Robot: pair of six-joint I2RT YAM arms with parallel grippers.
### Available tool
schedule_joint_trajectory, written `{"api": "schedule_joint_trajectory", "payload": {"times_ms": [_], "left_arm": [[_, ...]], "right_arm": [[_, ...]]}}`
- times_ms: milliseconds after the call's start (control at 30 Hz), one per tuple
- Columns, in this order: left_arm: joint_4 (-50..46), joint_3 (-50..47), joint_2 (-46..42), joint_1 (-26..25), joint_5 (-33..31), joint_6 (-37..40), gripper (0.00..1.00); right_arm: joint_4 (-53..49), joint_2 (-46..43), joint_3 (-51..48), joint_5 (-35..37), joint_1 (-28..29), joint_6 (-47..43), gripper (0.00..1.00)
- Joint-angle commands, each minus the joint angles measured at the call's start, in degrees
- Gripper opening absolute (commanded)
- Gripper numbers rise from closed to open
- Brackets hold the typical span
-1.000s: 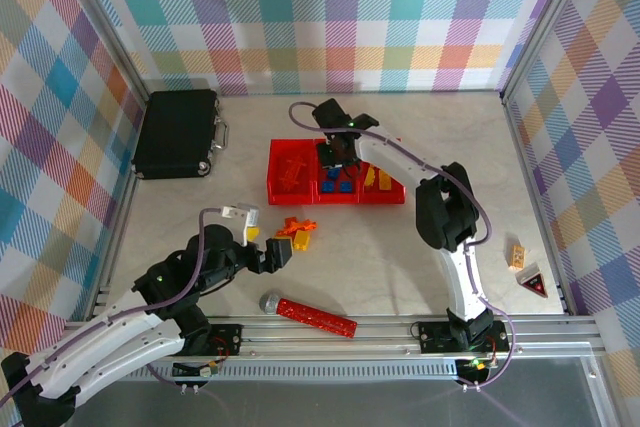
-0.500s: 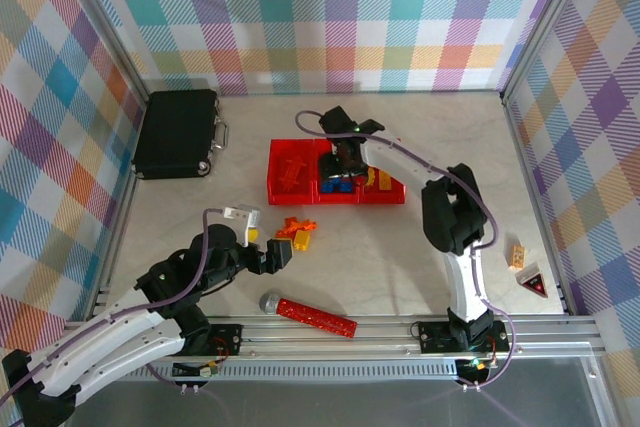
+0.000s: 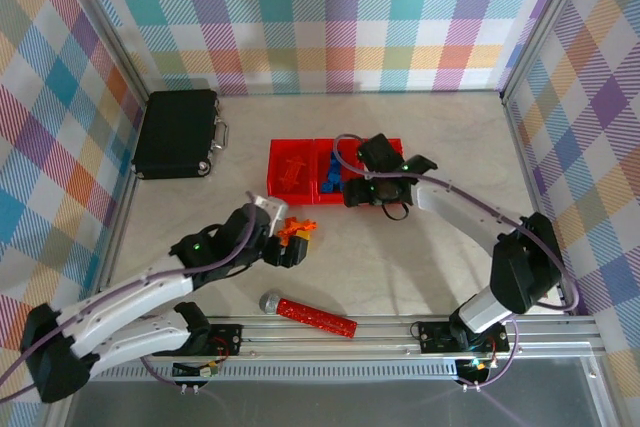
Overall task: Sort the legos into containers by color
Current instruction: Place the lego in the container, then pick up the lego from the center of the table.
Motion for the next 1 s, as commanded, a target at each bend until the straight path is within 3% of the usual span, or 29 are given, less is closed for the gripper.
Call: {"api": "schedule_joint_trajectory", "payload": {"times_ms": [0,133,400,567,733,900,967], "left_arm": [[-5.8,7.1,6.0,-0.4,4.2,10.3,1.0],[-13.1,13.2,12.2,-0.4,7.1,26.2,0.94],[-20.6,16.8,14.8,1.1,3.9,48.0,0.97],[-23.6,18.9,19.2,6.8,7.0,50.5,0.9],[-20.1,19.2,22.1,10.5,6.9,50.6,0.85],[-19.6,21.9,28.1,11.8,6.4,49.8,0.67],[-18.8,22.9,30.1,11.8,6.6,48.7,0.64]], "right_arm": [[2.6,-5.0,-3.7,2.1,0.2,1.1,0.72],[2.7,-10.3,-7.1,4.6,0.2,-0.3,0.73],[4.8,-17.7,-14.1,6.2,-0.3,-1.5,0.77],[5.5,-19.2,-16.8,6.0,-0.6,-2.1,0.77],[6.1,-20.6,-18.5,5.7,-1.0,-3.1,0.78],[6.0,-21.6,-19.2,5.3,-1.3,-4.1,0.78],[6.0,-21.7,-19.7,5.2,-1.4,-4.2,0.78]]}}
